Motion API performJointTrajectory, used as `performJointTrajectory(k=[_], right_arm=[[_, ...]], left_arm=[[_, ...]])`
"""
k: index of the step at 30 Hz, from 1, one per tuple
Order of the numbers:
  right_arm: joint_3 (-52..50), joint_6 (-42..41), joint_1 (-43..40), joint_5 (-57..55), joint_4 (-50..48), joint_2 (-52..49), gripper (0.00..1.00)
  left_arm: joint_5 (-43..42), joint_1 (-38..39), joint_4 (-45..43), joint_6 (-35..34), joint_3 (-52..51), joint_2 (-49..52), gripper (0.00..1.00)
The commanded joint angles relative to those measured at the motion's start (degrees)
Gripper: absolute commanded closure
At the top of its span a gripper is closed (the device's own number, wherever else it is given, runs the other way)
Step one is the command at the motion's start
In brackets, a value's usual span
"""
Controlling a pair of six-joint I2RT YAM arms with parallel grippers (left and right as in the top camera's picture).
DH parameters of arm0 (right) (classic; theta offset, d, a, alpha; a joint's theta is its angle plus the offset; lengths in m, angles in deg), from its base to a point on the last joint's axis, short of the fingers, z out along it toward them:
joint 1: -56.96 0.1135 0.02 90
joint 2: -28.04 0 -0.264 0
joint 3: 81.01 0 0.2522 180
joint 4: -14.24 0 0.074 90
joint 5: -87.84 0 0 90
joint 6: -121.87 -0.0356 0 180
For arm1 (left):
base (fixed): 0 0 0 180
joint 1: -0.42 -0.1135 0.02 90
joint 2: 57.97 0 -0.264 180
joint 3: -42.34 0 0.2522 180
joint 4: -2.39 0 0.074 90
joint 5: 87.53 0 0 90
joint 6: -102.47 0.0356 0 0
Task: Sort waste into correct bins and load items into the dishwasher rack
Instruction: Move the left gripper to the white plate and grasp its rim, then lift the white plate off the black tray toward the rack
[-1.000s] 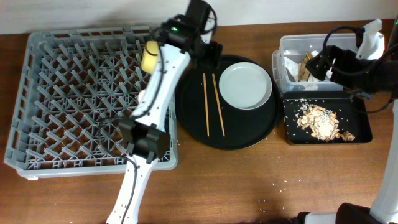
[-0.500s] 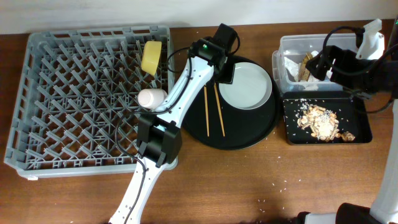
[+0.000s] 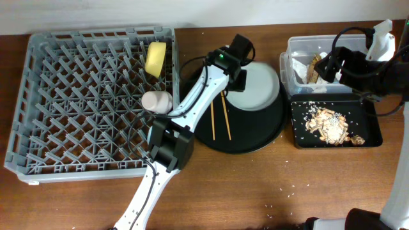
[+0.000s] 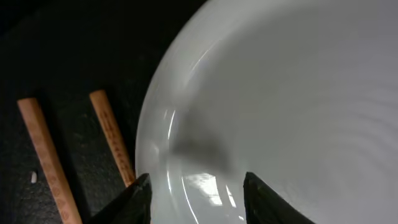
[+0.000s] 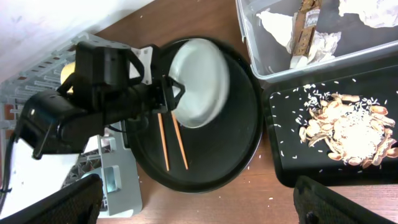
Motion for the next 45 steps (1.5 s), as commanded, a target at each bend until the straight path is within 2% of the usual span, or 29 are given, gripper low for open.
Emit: performJointTrajectory(k=[1, 14, 20, 30, 38, 45], right_arm=[[0.1, 0.4, -0.1, -0.7, 0.0, -0.2, 0.01], [0.1, 0.4, -0.1, -0.7, 0.0, -0.2, 0.01], [0.1, 0.4, -0.1, -0.7, 0.0, -0.2, 0.01], [0.1, 0.4, -0.1, -0.7, 0.0, -0.2, 0.01], [0.1, 0.4, -0.1, -0.7, 0.0, -0.2, 0.01], [0.1, 0.4, -0.1, -0.7, 0.0, -0.2, 0.01]], left_arm=[[2.9, -0.1, 0.0, -2.0, -0.3, 1.7, 0.53], [3.0, -0.2, -0.3, -1.7, 2.6, 1.7, 0.53], [3.7, -0.1, 0.7, 5.2, 6.8, 1.7, 0.52], [8.6, -1.3, -1.2, 8.0, 5.7, 4.0, 0.51], [4.6, -2.3, -1.6, 10.8, 5.6, 5.2, 0.52], [1.6, -2.1, -1.4, 11.0, 5.4, 5.2, 0.59]])
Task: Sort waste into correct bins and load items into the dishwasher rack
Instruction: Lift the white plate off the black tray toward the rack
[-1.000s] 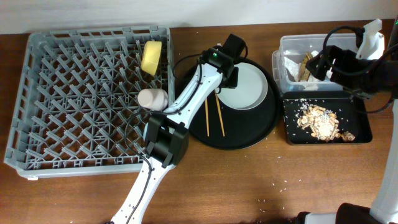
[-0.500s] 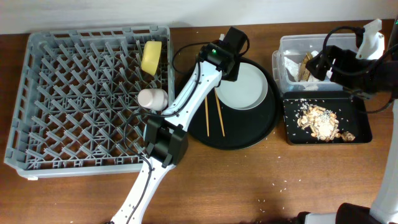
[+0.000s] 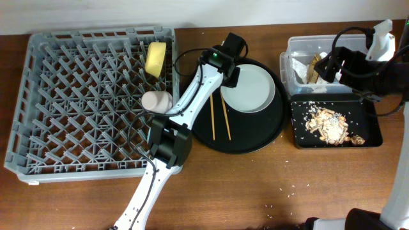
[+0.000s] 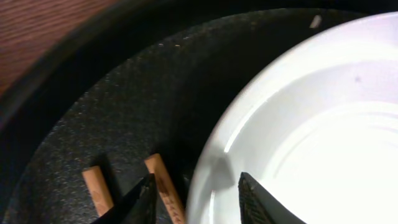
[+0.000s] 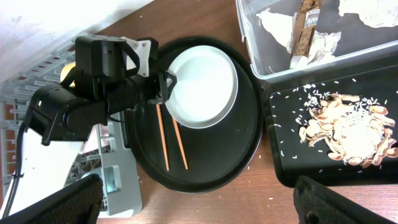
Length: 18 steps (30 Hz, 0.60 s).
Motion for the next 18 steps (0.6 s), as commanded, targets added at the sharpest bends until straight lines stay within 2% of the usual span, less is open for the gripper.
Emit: performJointTrajectory(k=[1, 13, 18], right_arm=[[0.1, 0.4, -0.1, -0.7, 0.0, -0.2, 0.01], [0.1, 0.4, -0.1, -0.7, 0.0, -0.2, 0.01], [0.1, 0.4, -0.1, -0.7, 0.0, -0.2, 0.01]], left_arm=[[-2.1, 0.2, 0.3, 1.2, -0.1, 0.6, 0.6], [-2.1, 0.3, 0.9, 1.2, -1.0, 0.7, 0.66], [-2.1, 0.3, 0.9, 1.1, -1.2, 1.1, 0.77]])
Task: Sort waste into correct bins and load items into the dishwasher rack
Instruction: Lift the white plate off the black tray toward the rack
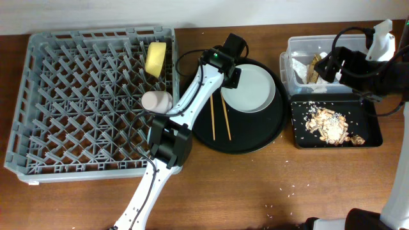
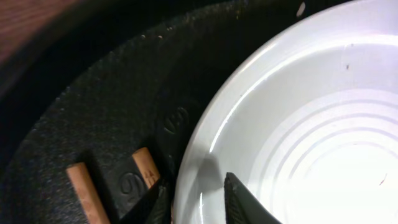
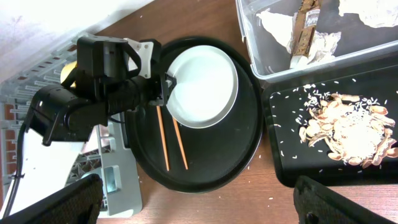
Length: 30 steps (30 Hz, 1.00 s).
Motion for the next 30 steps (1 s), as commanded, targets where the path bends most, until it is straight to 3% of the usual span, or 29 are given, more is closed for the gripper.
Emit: performJointTrajectory(k=[1, 5, 9, 14, 21, 30], right_arm=[[0.1, 0.4, -0.1, -0.7, 0.0, -0.2, 0.02], [0.1, 0.4, -0.1, -0.7, 0.0, -0.2, 0.02], [0.1, 0.4, -0.1, -0.7, 0.0, -0.2, 0.02], [0.1, 0.4, -0.1, -0.7, 0.0, -0.2, 0.01], [0.1, 0.4, -0.1, -0.7, 0.0, -0.2, 0.01], [0.1, 0.4, -0.1, -0.7, 0.0, -0.2, 0.01]], left_arm=[[-0.7, 0.2, 0.4, 0.5, -1.0, 1.1, 0.79], [-0.8, 0.3, 1.2, 0.5, -1.0, 1.6, 0.82], [-0.7, 0.2, 2.0, 0.5, -1.0, 1.9, 0.99], [-0.7, 0.1, 2.2, 0.5, -0.7, 0.6, 1.0], [0.3, -2.5, 5.1, 0.5, -0.6, -11.4, 1.0], [11.8, -6.8, 11.5, 5.3, -0.6, -28.4, 1.0]])
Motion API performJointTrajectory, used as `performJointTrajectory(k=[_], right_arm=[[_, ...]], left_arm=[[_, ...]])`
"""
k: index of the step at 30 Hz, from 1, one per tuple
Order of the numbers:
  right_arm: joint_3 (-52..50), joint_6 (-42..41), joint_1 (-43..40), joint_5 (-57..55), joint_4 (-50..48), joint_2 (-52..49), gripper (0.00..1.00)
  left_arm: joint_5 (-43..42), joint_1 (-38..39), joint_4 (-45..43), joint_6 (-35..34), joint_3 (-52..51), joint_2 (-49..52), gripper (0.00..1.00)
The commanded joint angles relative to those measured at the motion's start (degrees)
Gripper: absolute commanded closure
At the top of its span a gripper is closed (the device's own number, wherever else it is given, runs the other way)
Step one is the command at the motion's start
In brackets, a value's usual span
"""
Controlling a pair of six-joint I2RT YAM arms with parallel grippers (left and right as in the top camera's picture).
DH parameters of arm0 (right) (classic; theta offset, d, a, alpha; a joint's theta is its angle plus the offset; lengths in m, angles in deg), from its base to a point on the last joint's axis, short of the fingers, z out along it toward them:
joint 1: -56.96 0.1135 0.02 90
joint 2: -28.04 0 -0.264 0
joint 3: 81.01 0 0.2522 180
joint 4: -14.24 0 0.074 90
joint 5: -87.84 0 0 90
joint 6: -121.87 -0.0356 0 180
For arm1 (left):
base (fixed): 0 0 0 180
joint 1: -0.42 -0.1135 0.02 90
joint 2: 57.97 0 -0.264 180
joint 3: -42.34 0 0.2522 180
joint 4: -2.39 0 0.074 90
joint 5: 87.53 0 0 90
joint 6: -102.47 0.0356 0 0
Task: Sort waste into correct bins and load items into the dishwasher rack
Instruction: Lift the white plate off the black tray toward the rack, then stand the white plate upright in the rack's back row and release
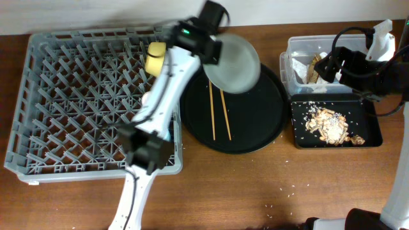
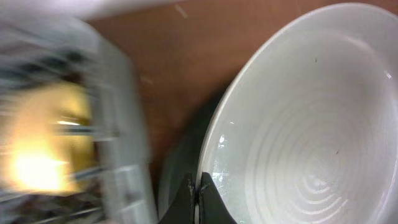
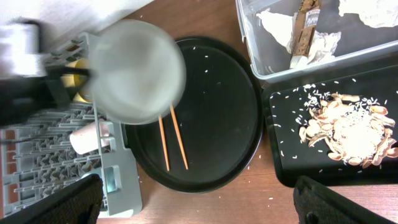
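A white plate hangs tilted above the far left part of the round black tray, beside the rack's right wall. My left gripper is shut on its left rim; in the left wrist view the fingers pinch the edge of the plate. Two wooden chopsticks lie in the tray. The grey dishwasher rack holds a yellow item and a pink cup. My right gripper is open and holds nothing, high over the bins.
A clear bin with paper and wrappers stands at the far right. In front of it is a black rectangular tray of food scraps and rice. Rice grains dot the wooden table. My left arm reaches across the rack's right side.
My left gripper was open around the rim of the plate lying flat in the tray. Now it is shut on that rim, and the plate is raised and further left, toward the rack. The right arm is unchanged.
At first the plate stood tilted in the tray with my open left fingers at its rim. Then it lay flat in the tray, the fingers still open on either side of its left rim. Now they hold it up near the rack.
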Motion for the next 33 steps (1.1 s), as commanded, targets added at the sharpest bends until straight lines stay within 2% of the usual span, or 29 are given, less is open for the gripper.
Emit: performJointTrajectory(k=[1, 3, 5, 7, 8, 10, 14, 19, 25, 28, 33], right_arm=[[0.1, 0.4, -0.1, -0.7, 0.0, -0.2, 0.01], [0.1, 0.4, -0.1, -0.7, 0.0, -0.2, 0.02], [0.1, 0.4, -0.1, -0.7, 0.0, -0.2, 0.02], [0.1, 0.4, -0.1, -0.7, 0.0, -0.2, 0.02], [0.1, 0.4, -0.1, -0.7, 0.0, -0.2, 0.02], [0.1, 0.4, -0.1, -0.7, 0.0, -0.2, 0.02], [0.1, 0.4, -0.1, -0.7, 0.0, -0.2, 0.02], [0.1, 0.4, -0.1, -0.7, 0.0, -0.2, 0.01], [0.1, 0.4, -0.1, -0.7, 0.0, -0.2, 0.02], [0.1, 0.4, -0.1, -0.7, 0.0, -0.2, 0.01], [0.1, 0.4, -0.1, -0.7, 0.0, -0.2, 0.02]], left_arm=[[7.7, -1.7, 2.0, 3.9, 0.2, -9.8, 1.0], [11.8, -2.6, 3.1, 5.6, 0.2, -12.7, 1.0], [20.3, -3.6, 4.3, 9.1, 0.2, -15.6, 1.0], [31.8, -4.4, 4.9, 11.5, 0.2, -16.9, 1.0], [42.2, -5.3, 5.0, 14.3, 0.2, -17.1, 1.0], [49.1, -6.4, 4.9, 15.6, -0.2, -17.1, 1.0], [49.8, -9.6, 1.8, 16.2, -1.1, -17.1, 1.0], [49.2, -13.2, -2.2, 19.5, -7.0, -16.8, 1.0], [49.4, -15.1, -13.7, 19.4, -21.2, -16.8, 1.0], [53.0, -15.3, -20.3, 19.5, -27.1, -16.8, 1.0], [54.8, -15.3, -27.5, 19.9, -32.6, -16.8, 1.0]])
